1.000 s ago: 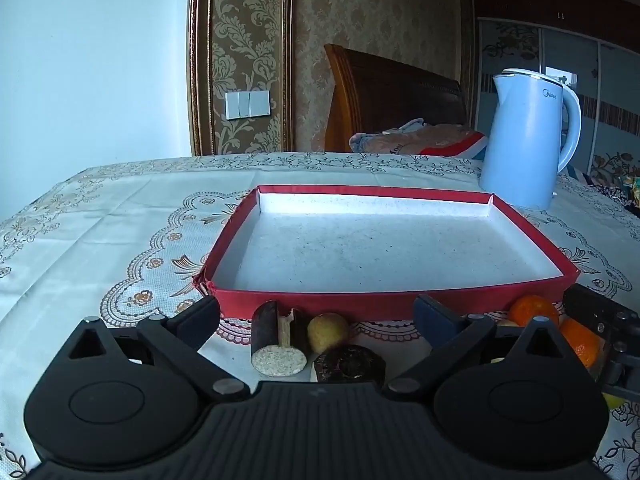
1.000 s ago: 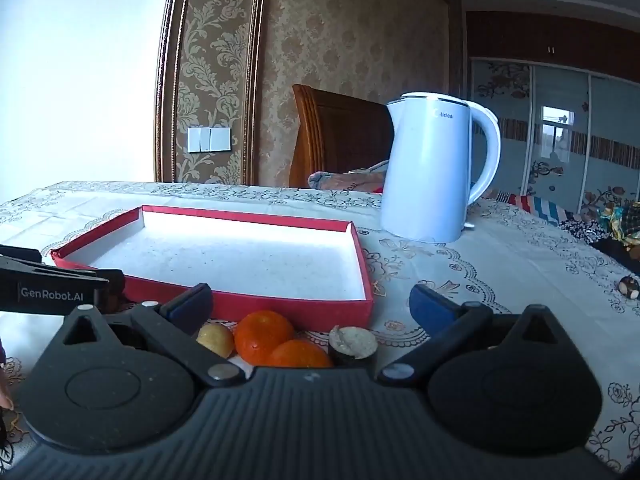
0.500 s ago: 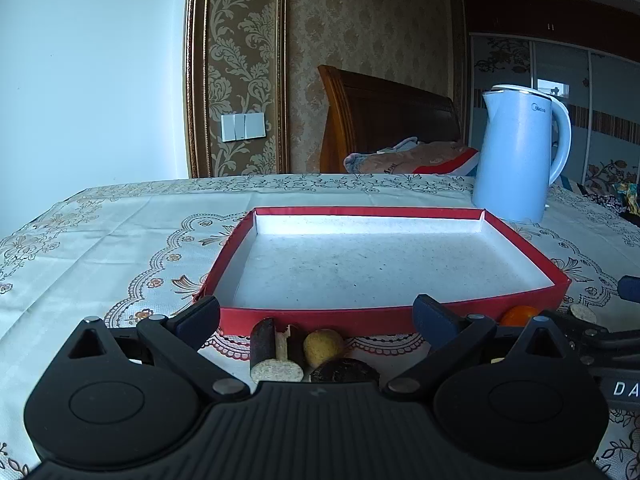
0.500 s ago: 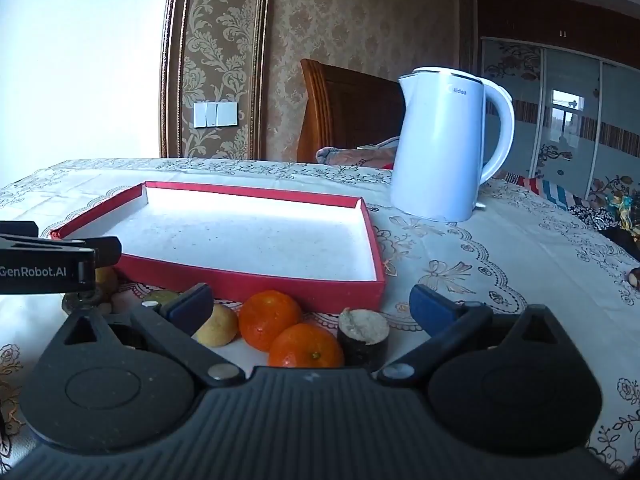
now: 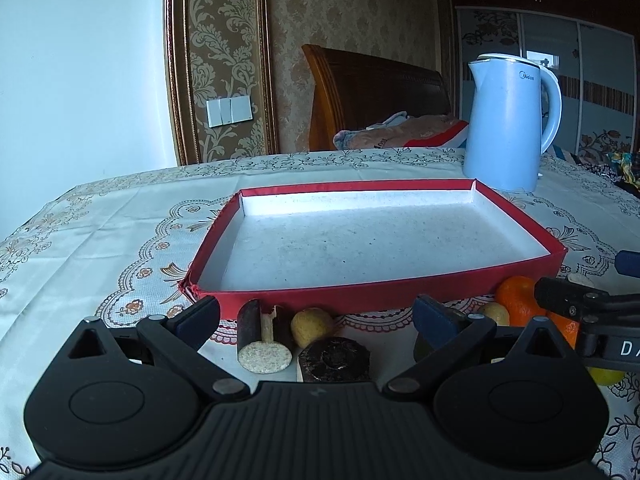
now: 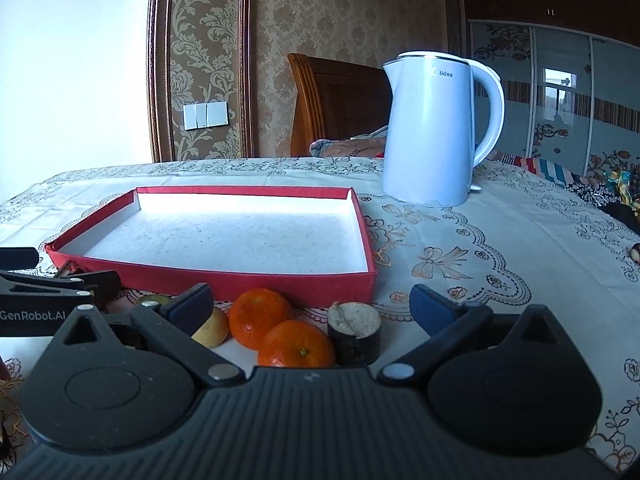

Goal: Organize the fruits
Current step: 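Move both tools down toward the produce lined up beside the red tray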

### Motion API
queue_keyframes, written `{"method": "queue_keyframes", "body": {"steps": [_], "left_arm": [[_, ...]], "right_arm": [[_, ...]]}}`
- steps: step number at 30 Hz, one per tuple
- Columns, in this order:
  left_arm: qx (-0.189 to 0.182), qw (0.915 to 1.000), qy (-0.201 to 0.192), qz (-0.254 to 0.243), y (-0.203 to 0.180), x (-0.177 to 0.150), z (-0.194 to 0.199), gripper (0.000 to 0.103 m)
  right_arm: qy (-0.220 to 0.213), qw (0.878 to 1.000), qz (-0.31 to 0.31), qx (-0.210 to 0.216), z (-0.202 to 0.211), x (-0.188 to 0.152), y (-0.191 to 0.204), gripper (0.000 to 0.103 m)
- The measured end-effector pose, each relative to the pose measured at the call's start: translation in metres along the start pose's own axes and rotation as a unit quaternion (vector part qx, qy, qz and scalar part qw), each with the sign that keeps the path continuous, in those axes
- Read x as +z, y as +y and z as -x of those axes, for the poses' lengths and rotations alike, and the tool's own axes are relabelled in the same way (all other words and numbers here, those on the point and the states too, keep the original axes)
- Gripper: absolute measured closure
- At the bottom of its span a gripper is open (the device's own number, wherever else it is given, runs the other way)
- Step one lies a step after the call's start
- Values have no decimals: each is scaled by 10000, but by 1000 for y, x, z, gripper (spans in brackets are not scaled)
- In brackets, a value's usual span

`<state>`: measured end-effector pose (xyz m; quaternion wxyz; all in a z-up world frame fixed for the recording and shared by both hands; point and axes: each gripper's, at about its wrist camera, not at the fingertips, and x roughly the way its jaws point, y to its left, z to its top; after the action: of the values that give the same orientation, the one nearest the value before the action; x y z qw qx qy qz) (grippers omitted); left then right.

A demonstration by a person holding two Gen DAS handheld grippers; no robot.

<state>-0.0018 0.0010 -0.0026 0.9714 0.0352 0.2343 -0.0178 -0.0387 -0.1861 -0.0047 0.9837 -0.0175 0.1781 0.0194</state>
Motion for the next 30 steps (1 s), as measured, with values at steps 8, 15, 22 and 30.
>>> {"method": "queue_keyframes", "body": {"steps": [8, 15, 22, 30], "left_arm": [[-22, 10000, 35, 12, 0, -1, -1, 0], [-39, 10000, 79, -1, -1, -1, -2, 0], [-58, 9999, 94, -28, -2, -2, -2, 0], [-45, 9999, 109, -4, -1, -2, -2, 0]], "right_arm": [[66, 10000, -51, 1, -2, 0, -2, 0], [197, 9997, -155, -2, -6, 0, -5, 0], [258, 9995, -185, -15, -8, 1, -7, 0], [236, 9994, -241, -35, -7, 1, -10, 0]]}}
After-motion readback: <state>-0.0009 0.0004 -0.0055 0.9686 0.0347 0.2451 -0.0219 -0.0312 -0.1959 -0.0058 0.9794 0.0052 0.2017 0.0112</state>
